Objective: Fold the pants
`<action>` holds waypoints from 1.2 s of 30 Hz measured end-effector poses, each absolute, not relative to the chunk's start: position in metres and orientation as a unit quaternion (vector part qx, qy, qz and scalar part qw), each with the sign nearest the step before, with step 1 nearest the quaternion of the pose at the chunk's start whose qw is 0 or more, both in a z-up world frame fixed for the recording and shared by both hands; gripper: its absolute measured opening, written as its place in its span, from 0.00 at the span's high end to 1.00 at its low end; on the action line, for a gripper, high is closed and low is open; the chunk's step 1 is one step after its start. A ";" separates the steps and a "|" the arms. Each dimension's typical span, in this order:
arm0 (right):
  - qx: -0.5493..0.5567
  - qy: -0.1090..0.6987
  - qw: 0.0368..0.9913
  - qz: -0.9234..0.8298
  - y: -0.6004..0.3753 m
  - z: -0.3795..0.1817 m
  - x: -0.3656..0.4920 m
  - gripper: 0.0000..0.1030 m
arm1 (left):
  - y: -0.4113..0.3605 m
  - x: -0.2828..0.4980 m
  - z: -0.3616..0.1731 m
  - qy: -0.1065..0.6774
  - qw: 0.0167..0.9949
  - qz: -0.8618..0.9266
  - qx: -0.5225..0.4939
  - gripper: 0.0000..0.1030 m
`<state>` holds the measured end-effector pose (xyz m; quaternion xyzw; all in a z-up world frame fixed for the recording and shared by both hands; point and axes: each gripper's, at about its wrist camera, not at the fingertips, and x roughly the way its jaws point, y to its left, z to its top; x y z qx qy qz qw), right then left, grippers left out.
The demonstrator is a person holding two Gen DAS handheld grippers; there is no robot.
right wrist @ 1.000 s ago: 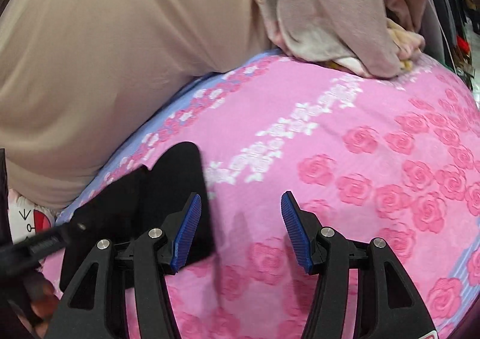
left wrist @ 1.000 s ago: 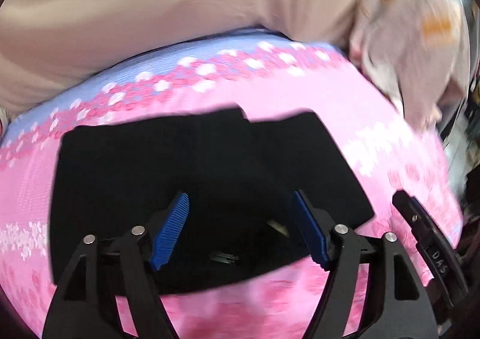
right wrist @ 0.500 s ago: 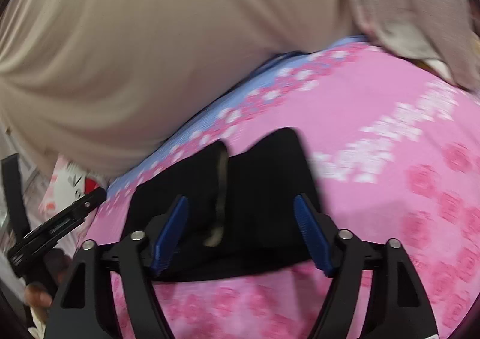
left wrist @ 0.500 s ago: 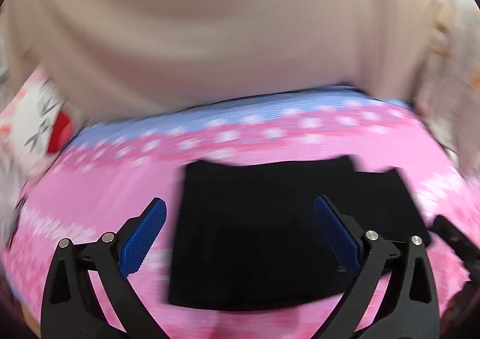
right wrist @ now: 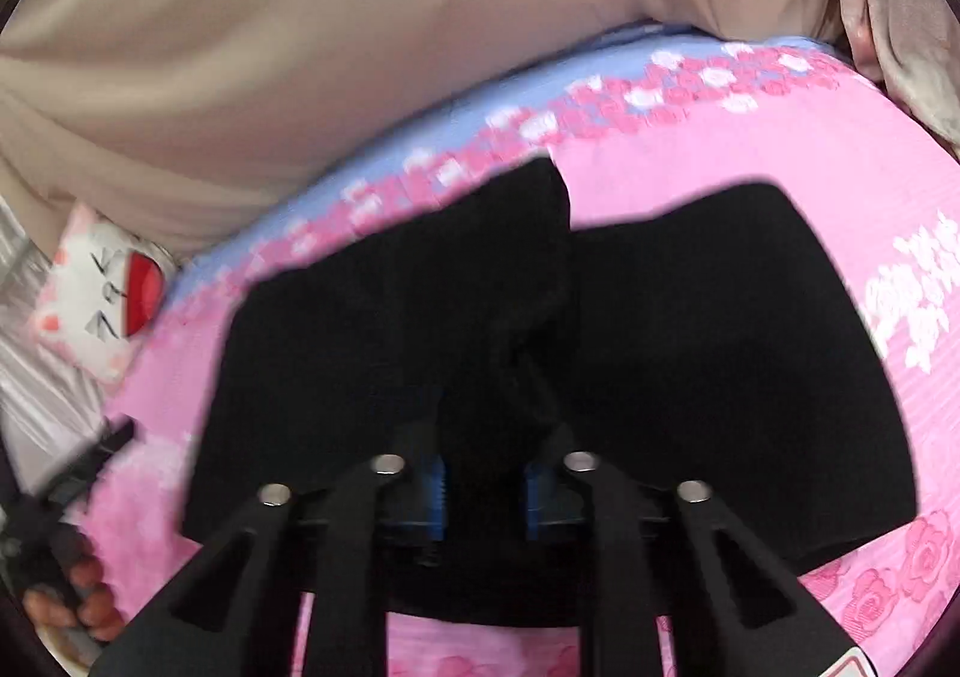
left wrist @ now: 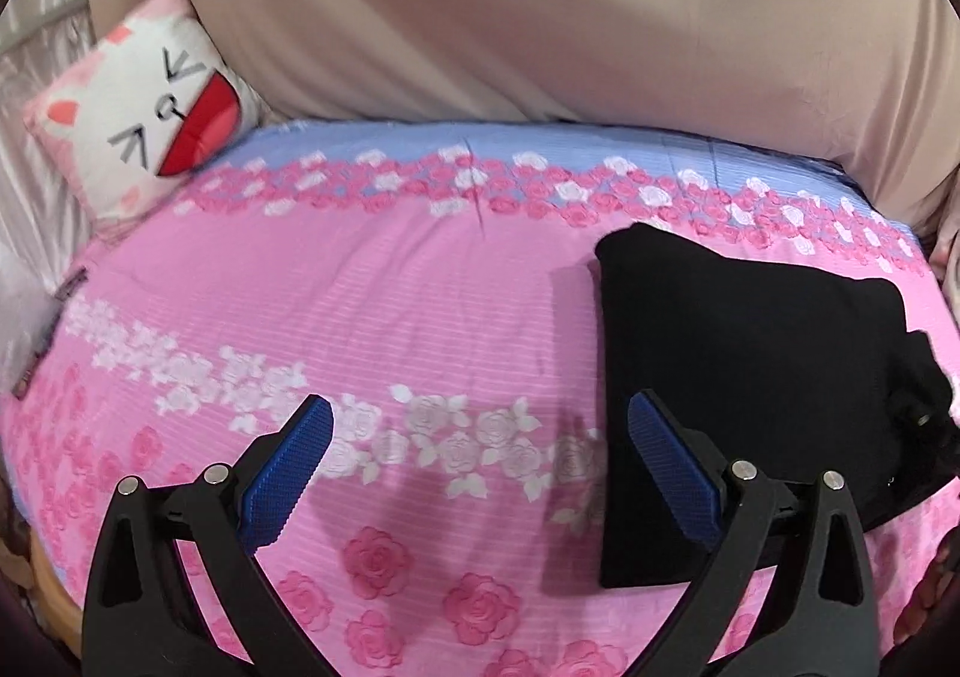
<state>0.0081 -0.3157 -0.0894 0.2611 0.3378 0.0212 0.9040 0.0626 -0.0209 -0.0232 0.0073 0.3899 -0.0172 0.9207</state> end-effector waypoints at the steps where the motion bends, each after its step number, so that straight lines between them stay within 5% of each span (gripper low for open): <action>1: 0.260 0.323 0.910 0.020 -0.321 -0.076 0.002 0.88 | -0.023 0.062 -0.021 0.391 0.920 -0.025 0.001 0.06; 5: 0.225 0.288 0.929 -0.049 -0.358 -0.045 -0.037 0.87 | -0.037 0.063 -0.008 0.379 0.924 -0.059 -0.009 0.06; 9: 0.255 0.371 0.887 -0.104 -0.411 -0.116 -0.039 0.77 | -0.063 0.068 -0.020 0.394 0.915 -0.089 0.005 0.05; 11: 0.319 0.340 0.881 -0.082 -0.424 -0.131 -0.055 0.70 | -0.079 0.073 -0.037 0.425 0.898 -0.112 0.000 0.05; 13: 0.345 0.324 0.877 -0.081 -0.430 -0.130 -0.069 0.44 | -0.087 0.076 -0.046 0.443 0.888 -0.124 -0.020 0.05; 14: 0.344 0.315 0.881 -0.085 -0.430 -0.129 -0.072 0.40 | -0.091 0.077 -0.047 0.448 0.884 -0.133 -0.031 0.05; 20: 0.380 0.331 0.862 -0.054 -0.435 -0.152 -0.061 0.37 | -0.125 0.082 -0.067 0.473 0.866 -0.155 -0.048 0.05; 27: 0.379 0.314 0.870 -0.034 -0.428 -0.158 -0.054 0.22 | -0.144 0.087 -0.089 0.492 0.852 -0.147 -0.098 0.04; 29: 0.364 0.323 0.873 -0.024 -0.420 -0.158 -0.047 0.33 | -0.148 0.091 -0.088 0.492 0.849 -0.167 -0.099 0.16; 31: 0.365 0.322 0.873 -0.034 -0.416 -0.158 -0.047 0.47 | -0.152 0.093 -0.082 0.495 0.843 -0.192 -0.094 0.49; 33: 0.370 0.317 0.873 -0.028 -0.414 -0.154 -0.047 0.60 | -0.151 0.092 -0.075 0.494 0.841 -0.203 -0.087 0.66; 36: 0.377 0.306 0.874 -0.022 -0.403 -0.140 -0.049 0.64 | -0.132 0.093 -0.055 0.485 0.838 -0.228 -0.103 0.75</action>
